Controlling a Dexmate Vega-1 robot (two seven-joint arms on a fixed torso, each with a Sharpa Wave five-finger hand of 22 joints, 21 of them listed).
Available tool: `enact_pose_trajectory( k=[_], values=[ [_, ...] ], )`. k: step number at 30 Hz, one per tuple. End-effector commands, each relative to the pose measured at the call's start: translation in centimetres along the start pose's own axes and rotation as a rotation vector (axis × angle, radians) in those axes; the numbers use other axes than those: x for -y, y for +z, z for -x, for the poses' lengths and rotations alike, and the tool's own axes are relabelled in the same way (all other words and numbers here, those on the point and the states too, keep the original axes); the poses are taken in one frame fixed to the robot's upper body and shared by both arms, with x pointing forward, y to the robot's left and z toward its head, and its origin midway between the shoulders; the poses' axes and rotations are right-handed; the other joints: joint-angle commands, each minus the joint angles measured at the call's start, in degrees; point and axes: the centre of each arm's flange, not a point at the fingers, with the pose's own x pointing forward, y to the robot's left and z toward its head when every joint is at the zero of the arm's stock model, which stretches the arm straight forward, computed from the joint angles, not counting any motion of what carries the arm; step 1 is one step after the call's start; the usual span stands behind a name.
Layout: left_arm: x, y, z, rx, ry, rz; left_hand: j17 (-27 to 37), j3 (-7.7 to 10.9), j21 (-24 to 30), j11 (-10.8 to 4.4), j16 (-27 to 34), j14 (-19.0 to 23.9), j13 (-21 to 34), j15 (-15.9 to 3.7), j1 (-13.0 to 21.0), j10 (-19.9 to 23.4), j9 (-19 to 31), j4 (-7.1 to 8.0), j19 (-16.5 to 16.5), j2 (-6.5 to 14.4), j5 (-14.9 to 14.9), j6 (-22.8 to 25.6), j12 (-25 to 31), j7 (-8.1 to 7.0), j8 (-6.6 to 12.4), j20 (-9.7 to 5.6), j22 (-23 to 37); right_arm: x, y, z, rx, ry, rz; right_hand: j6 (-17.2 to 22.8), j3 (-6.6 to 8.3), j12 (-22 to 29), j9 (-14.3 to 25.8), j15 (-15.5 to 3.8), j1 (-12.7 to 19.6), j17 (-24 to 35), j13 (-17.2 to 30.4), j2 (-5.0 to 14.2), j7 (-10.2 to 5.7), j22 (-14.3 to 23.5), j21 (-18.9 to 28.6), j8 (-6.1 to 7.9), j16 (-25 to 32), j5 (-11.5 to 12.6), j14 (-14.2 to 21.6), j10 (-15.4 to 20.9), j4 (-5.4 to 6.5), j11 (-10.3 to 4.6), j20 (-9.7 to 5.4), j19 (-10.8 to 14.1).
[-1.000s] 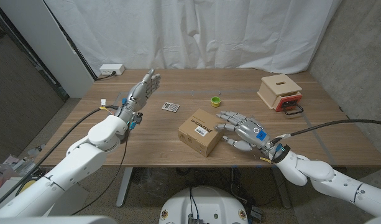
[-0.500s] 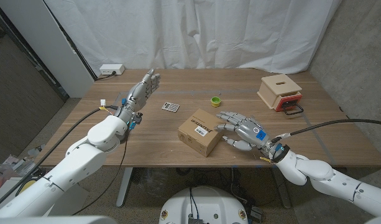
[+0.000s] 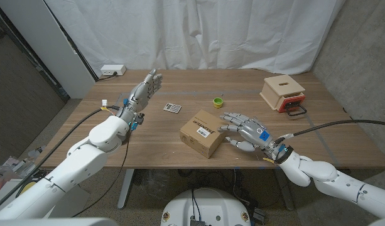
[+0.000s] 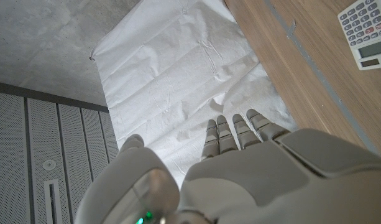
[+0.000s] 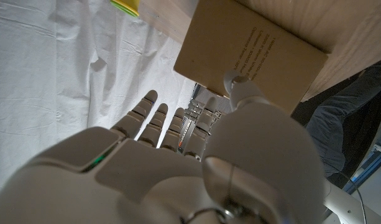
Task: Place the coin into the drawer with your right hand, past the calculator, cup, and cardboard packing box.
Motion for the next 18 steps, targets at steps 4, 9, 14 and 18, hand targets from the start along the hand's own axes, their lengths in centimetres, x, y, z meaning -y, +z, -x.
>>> enact_pose_trajectory(
  k=[4, 9, 14, 18],
  values=[
    [-0.02, -0.24, -0.19, -0.010, -0.003, 0.000, 0.2, -0.28, -0.1, -0.23, 0.0, 0.0, 0.2, -0.05, 0.3, 0.0, 0.1, -0.14, -0.4, 0.4, 0.2, 0.6, -0.1, 0.02, -0.09, -0.25, 0.3, -0.46, -0.14, 0.03, -0.004, 0.011, -0.014, 1.2, -0.07, 0.4, 0.2, -1.10, -0.1, 0.2, 0.3, 0.39, 0.08, 0.2, 0.5, 0.54, 0.2, -0.1, 0.8, 0.6, 0.59, -0.17, -3.00, 0.7],
    [-0.06, -0.26, -0.31, -0.011, -0.005, 0.000, 0.2, -0.34, -0.1, -0.20, 0.0, 0.0, 0.2, -0.01, 0.4, 0.0, 0.1, -0.15, -0.5, 0.4, 0.2, 0.5, -0.1, -0.06, -0.13, -0.22, 0.3, -0.51, -0.20, -0.01, -0.006, 0.007, -0.016, 1.7, -0.20, 0.6, 0.3, -1.26, -0.2, 0.2, 0.3, 0.42, 0.10, 0.2, 0.6, 0.81, 0.3, -0.2, 1.1, 1.0, 0.67, -0.20, -3.04, 0.9],
    [-0.07, -0.28, -0.43, -0.011, -0.007, 0.000, 0.2, -0.40, -0.1, -0.35, 0.0, 0.0, 0.2, 0.01, 0.4, 0.0, 0.1, -0.15, -0.5, 0.4, 0.2, 0.5, -0.1, -0.09, -0.13, -0.22, 0.3, -0.40, -0.22, -0.15, 0.001, 0.004, -0.015, 2.6, -0.42, 0.8, 0.3, -1.46, -0.4, 0.2, 0.3, 0.43, 0.12, 0.2, 0.7, 1.23, 0.4, -0.3, 1.5, 1.5, 0.81, -0.48, -3.09, 1.3],
    [-0.04, -0.34, -0.51, -0.010, -0.008, 0.003, 0.2, -0.44, -0.1, -0.36, 0.0, 0.0, 0.2, 0.00, 0.4, 0.1, 0.1, -0.15, -0.6, 0.4, 0.3, 0.6, -0.1, -0.02, -0.11, -0.17, 0.3, -0.19, -0.34, -0.25, 0.005, 0.002, -0.011, 3.9, -0.74, 1.2, 0.4, -1.49, -0.9, 0.3, 0.2, 0.49, 0.14, 0.2, 0.9, 1.84, 0.5, -0.5, 2.1, 2.6, 1.10, -0.60, -3.18, 1.7]
  ],
)
